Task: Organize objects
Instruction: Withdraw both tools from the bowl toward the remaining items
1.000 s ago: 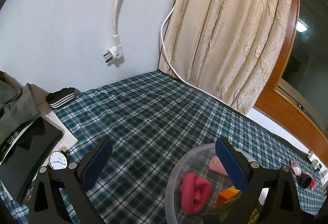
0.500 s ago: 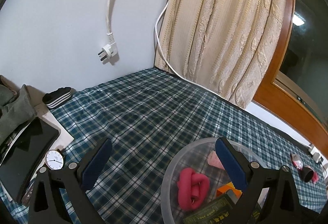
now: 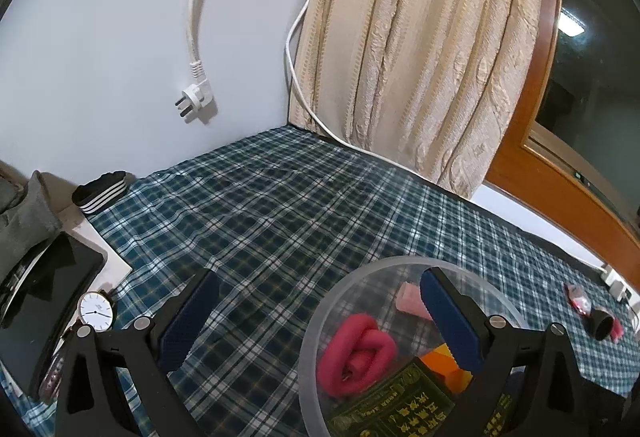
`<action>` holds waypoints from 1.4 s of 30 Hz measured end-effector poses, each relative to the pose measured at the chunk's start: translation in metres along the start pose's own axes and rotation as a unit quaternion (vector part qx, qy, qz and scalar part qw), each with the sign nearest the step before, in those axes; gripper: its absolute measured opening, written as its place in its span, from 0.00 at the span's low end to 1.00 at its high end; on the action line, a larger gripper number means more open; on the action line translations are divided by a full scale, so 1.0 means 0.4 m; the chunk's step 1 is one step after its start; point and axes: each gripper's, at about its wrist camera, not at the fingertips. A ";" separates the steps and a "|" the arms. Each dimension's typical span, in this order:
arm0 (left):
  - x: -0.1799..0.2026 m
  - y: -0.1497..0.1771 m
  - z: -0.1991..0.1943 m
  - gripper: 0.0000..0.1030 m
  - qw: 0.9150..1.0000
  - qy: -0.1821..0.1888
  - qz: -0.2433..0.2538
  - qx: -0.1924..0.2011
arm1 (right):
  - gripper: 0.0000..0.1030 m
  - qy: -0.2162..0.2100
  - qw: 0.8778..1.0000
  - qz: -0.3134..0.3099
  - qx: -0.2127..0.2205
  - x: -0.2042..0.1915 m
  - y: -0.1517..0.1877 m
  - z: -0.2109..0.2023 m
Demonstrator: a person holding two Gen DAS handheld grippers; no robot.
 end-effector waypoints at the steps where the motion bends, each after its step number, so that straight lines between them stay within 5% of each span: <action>1: 0.003 0.002 0.001 0.99 1.000 0.000 0.003 -0.001 | 0.73 -0.002 1.000 0.004 0.005 0.006 0.001 -0.009; 42: 0.228 0.068 -0.022 0.99 0.990 0.003 0.139 -0.014 | 0.87 0.080 0.983 0.165 0.022 0.347 0.178 -0.208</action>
Point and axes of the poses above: each gripper's, at about its wrist camera, not at the fingertips, and z roughly the way its jaws point, x to its right, y to its underside, and after that the axes turned 4 degrees about y, right-handed
